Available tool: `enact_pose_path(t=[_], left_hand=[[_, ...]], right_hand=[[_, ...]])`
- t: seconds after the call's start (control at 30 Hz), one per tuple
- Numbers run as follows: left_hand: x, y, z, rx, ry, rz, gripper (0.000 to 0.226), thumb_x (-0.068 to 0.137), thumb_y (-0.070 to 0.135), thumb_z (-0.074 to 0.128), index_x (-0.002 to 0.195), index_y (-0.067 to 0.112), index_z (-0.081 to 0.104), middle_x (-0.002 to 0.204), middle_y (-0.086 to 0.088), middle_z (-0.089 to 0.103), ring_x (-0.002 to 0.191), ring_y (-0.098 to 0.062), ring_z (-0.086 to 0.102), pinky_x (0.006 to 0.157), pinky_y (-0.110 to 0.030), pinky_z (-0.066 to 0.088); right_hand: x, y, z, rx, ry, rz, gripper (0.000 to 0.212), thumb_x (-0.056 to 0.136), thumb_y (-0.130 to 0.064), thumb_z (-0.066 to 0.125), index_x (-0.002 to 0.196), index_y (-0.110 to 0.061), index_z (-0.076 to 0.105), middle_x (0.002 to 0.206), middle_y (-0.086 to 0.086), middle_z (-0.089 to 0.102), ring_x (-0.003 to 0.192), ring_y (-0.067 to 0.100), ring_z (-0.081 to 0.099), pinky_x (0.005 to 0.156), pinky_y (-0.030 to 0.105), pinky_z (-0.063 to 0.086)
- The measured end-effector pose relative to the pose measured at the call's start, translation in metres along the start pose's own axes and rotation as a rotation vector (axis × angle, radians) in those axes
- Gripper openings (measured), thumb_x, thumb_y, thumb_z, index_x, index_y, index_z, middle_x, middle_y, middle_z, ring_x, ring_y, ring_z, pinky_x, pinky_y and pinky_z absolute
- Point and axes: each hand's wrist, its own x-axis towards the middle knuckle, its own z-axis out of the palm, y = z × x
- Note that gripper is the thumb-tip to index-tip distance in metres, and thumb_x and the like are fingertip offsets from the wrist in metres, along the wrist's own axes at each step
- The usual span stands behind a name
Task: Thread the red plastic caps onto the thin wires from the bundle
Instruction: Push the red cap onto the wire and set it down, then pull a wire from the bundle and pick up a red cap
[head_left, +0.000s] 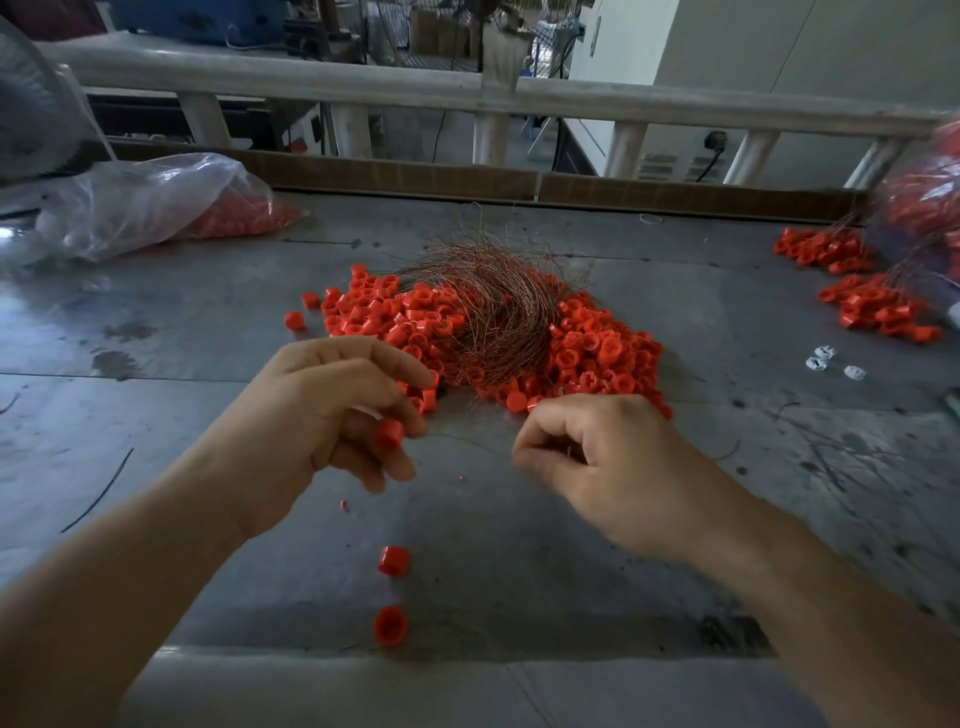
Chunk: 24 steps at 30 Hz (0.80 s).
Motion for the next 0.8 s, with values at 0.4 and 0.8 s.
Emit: enact_pose_path(t=[0.4, 0.8], left_hand=[[0.029, -0.029, -0.018, 1.073, 0.403, 0.268, 0.023, 0.071, 0.011, 0.074, 0.094, 0.018, 0.070, 0.086, 0.002, 0.055, 0.073, -0.015, 0.048, 0.066, -0.026, 0.032], [0.022, -0.020, -0.010, 0.916, 0.434, 0.368, 0.018, 0.072, 0.015, 0.073, 0.074, 0.028, 0.061, 0.073, 0.016, 0.057, 0.067, 0.000, 0.055, 0.057, -0.010, 0.037]], right_hand=[[-0.003, 0.000, 0.002, -0.191, -0.290, 0.010, 0.012, 0.085, -0.034, 0.060, 0.083, -0.025, 0.067, 0.078, -0.014, 0.058, 0.078, -0.001, 0.053, 0.069, 0.014, 0.042], [0.009, 0.014, 0.004, -0.192, 0.066, 0.017, 0.016, 0.082, -0.037, 0.062, 0.091, -0.024, 0.067, 0.086, -0.013, 0.055, 0.079, 0.002, 0.051, 0.075, 0.021, 0.044]])
